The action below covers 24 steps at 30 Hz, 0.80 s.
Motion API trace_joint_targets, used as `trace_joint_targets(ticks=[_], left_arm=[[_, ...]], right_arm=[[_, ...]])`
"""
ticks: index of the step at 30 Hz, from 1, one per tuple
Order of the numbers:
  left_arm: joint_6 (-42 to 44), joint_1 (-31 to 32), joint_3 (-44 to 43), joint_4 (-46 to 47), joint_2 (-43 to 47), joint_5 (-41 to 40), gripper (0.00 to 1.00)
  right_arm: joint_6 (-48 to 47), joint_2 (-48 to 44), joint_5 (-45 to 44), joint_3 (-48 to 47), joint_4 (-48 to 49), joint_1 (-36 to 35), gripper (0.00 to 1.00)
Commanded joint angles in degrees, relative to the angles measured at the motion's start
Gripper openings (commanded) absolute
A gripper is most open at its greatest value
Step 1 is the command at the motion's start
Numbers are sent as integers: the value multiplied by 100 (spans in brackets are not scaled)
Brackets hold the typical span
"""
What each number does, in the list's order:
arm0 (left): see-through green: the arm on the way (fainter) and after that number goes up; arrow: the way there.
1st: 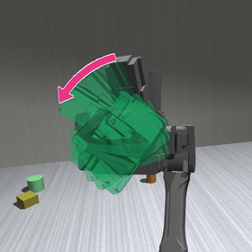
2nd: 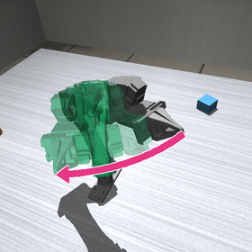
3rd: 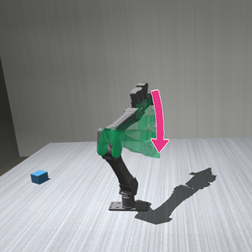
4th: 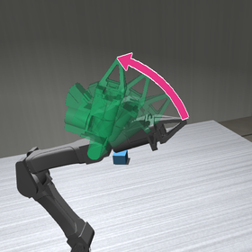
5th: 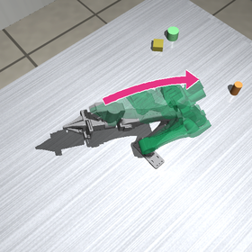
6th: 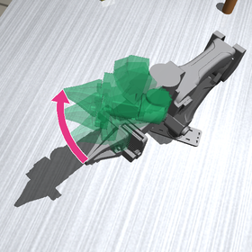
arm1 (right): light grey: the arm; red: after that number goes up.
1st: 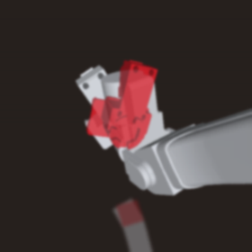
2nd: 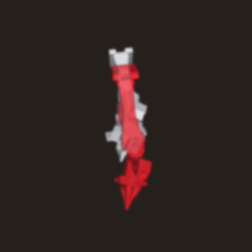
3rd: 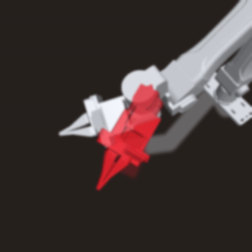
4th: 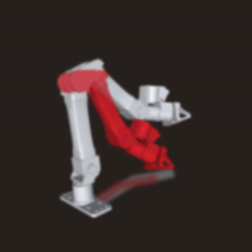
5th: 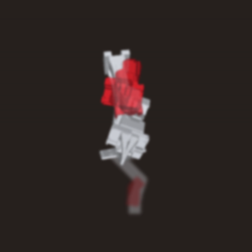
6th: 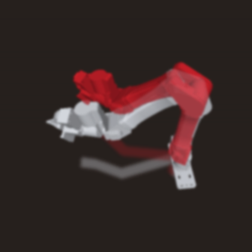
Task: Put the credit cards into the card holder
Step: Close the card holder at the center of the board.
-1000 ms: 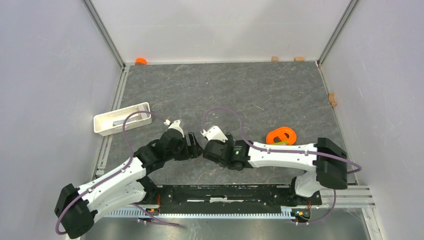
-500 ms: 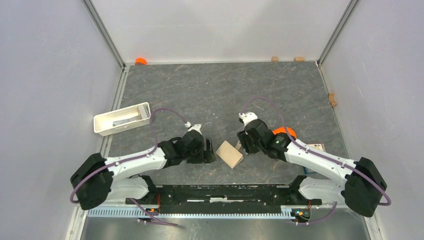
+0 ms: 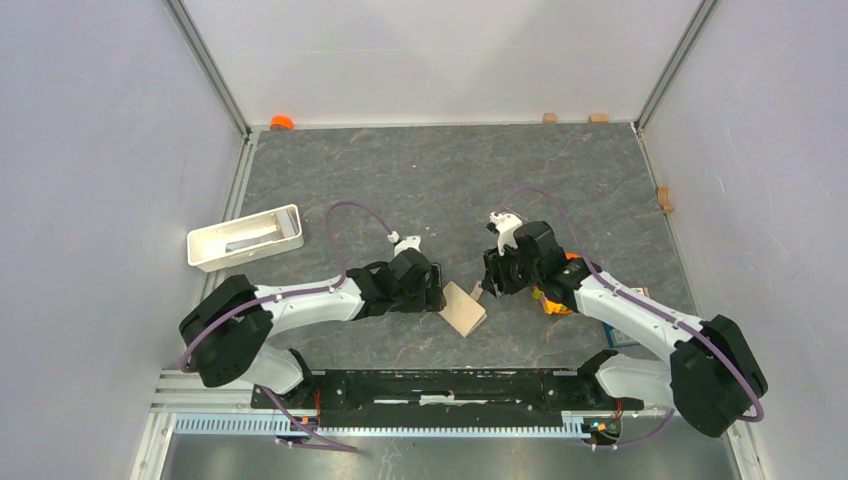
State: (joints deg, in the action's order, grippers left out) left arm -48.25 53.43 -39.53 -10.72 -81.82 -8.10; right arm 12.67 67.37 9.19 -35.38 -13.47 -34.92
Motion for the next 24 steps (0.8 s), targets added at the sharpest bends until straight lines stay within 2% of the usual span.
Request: trace_joint_targets(ticks=[1,10,16,24], left_arm=[[396,23,-374,195,-259,-269,88],[642,19,-530,323,-712,-162,85],[754,19,-599,333,-969,-115,82],[968,27,-605,369,-1140,5,72]], right_arm=[[-241,239,577,-66,427,132,48],[-280,638,849,-110,631,169,44],[-292,859,736,-197,701,187,39],[-326,971,746,-292,766,239,34]])
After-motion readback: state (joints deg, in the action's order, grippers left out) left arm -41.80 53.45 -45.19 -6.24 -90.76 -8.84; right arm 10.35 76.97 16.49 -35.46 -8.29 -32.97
